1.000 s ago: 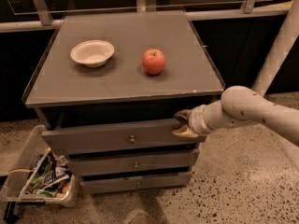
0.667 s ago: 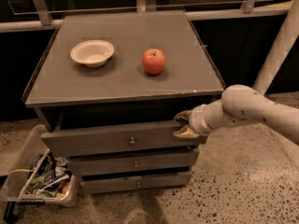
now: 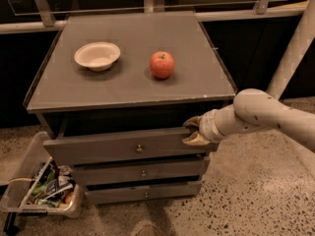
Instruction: Open top drawer
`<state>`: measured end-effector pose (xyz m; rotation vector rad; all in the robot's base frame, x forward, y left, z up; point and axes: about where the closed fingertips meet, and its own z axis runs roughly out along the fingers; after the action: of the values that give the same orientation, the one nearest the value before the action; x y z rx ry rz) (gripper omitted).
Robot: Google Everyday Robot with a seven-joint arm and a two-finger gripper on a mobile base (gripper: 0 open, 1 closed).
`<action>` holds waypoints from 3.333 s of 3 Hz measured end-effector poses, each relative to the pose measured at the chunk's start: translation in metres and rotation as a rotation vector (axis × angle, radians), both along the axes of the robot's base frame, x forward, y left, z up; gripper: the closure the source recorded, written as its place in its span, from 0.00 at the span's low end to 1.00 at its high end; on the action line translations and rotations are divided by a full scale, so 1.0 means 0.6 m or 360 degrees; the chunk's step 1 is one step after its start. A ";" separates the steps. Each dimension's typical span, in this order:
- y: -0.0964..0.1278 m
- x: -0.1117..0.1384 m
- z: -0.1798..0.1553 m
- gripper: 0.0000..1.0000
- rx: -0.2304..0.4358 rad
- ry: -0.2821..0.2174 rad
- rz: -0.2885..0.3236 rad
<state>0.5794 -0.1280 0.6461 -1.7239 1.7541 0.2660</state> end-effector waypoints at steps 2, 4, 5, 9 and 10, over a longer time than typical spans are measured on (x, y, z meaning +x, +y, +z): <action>0.000 0.000 0.000 0.35 0.0000 0.0000 0.0000; 0.019 -0.024 -0.012 0.14 0.0116 0.0050 0.0108; 0.005 -0.052 -0.023 0.37 0.0169 0.0060 0.0128; -0.001 -0.071 0.002 1.00 0.0173 0.0056 0.0125; -0.008 -0.090 0.001 0.82 0.0177 0.0055 0.0114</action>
Offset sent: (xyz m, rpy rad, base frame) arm 0.0000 0.0000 0.0000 0.0000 0.0000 0.0001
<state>0.5253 -0.1330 0.6467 -1.7132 1.6716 0.4186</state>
